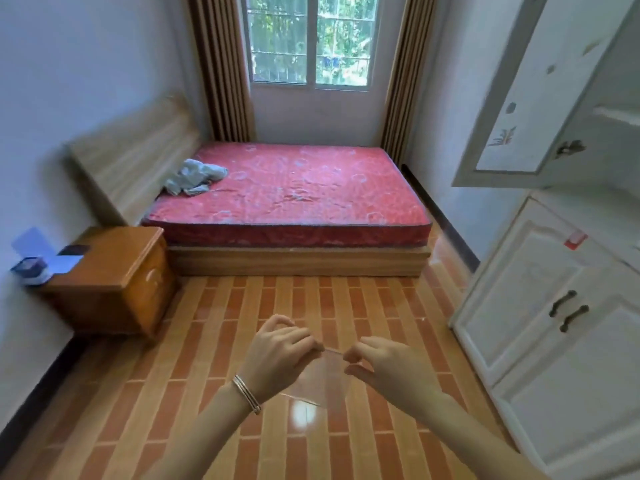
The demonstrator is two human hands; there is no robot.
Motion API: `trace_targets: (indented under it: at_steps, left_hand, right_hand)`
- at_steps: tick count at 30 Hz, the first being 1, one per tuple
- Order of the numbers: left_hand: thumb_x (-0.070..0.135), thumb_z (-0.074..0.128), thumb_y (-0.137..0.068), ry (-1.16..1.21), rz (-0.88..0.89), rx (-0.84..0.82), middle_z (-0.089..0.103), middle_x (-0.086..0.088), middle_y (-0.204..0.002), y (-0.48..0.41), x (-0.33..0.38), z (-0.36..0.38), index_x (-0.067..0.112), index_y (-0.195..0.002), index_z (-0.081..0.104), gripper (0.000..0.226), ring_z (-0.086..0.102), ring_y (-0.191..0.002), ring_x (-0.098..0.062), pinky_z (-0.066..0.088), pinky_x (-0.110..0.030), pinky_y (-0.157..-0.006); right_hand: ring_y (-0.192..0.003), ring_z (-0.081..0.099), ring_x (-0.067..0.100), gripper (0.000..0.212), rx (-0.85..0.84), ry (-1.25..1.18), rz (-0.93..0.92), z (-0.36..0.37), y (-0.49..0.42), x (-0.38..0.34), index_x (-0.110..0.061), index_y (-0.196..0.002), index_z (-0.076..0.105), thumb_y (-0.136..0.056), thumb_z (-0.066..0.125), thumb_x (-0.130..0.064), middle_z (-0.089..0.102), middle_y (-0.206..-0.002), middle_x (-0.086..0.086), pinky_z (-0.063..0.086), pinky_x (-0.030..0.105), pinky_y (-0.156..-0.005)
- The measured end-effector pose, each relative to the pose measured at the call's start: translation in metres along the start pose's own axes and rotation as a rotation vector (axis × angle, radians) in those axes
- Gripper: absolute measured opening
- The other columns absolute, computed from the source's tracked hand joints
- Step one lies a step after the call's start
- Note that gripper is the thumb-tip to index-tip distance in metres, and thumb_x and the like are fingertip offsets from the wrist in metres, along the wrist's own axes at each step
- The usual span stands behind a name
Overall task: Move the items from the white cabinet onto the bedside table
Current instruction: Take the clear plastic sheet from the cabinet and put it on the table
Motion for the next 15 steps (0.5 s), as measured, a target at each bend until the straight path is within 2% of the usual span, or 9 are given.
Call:
trace_targets:
  at_steps: [2,4,8,11,13,15]
  left_hand:
    - [0.038,0.049,-0.092,-0.016,-0.055,0.01,0.066,0.015,-0.073,0.016,-0.032,-0.011,0.027,-0.078,0.069,0.027,0.059,-0.059,-0.004,0.038,-0.022,-0.076]
    - [0.04,0.05,-0.091,-0.025,-0.115,-0.001,0.065,0.014,-0.071,0.032,-0.061,-0.018,0.027,-0.076,0.068,0.026,0.058,-0.059,-0.003,0.038,-0.021,-0.076]
    - [0.04,0.06,-0.083,-0.01,-0.294,-0.03,0.064,0.016,-0.072,0.065,-0.119,-0.027,0.028,-0.081,0.063,0.012,0.057,-0.061,0.001,0.034,-0.018,-0.078]
    - [0.034,0.06,-0.082,-0.068,-0.394,-0.035,0.064,0.017,-0.073,0.089,-0.165,-0.032,0.029,-0.083,0.063,0.006,0.056,-0.062,0.0,0.034,-0.019,-0.078]
    - [0.031,0.068,-0.079,-0.104,-0.448,-0.03,0.064,0.017,-0.074,0.096,-0.197,-0.036,0.03,-0.08,0.063,0.005,0.057,-0.064,-0.001,0.035,-0.02,-0.078]
    - [0.033,0.065,-0.078,-0.136,-0.496,-0.02,0.064,0.017,-0.074,0.096,-0.229,-0.037,0.03,-0.077,0.063,0.004,0.056,-0.065,-0.001,0.035,-0.02,-0.078]
  right_hand:
    - [-0.066,0.06,0.004,0.01,0.016,-0.028,-0.025,0.013,-0.032,-0.015,-0.025,-0.083,0.063,-0.081,0.07,-0.031,0.064,-0.076,-0.013,0.05,0.019,-0.056]
    - [-0.06,0.06,0.001,0.011,0.026,-0.081,-0.067,0.024,-0.063,-0.029,-0.024,-0.079,0.066,-0.076,0.076,-0.025,0.065,-0.071,-0.013,0.049,0.014,-0.053]
    - [-0.06,0.061,0.001,0.007,-0.018,-0.121,-0.187,0.053,-0.123,-0.043,-0.024,-0.08,0.068,-0.077,0.074,-0.025,0.066,-0.073,-0.013,0.052,0.016,-0.051]
    - [-0.061,0.06,-0.002,0.007,-0.038,-0.151,-0.254,0.074,-0.17,-0.047,-0.024,-0.079,0.069,-0.076,0.075,-0.023,0.066,-0.073,-0.014,0.049,0.008,-0.054]
    - [-0.061,0.06,-0.002,0.006,-0.048,-0.198,-0.289,0.087,-0.204,-0.049,-0.025,-0.08,0.068,-0.076,0.073,-0.025,0.066,-0.073,-0.015,0.048,0.007,-0.054]
    - [-0.059,0.059,-0.002,0.006,-0.025,-0.202,-0.342,0.098,-0.24,-0.049,-0.026,-0.078,0.067,-0.075,0.072,-0.026,0.065,-0.071,-0.017,0.041,0.002,-0.055]
Point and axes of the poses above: each hand's wrist, its own y-axis away from the middle knuckle, its own z-axis out of the palm, x = y × z, the point moved 8 cm from there along -y, towards the middle knuckle
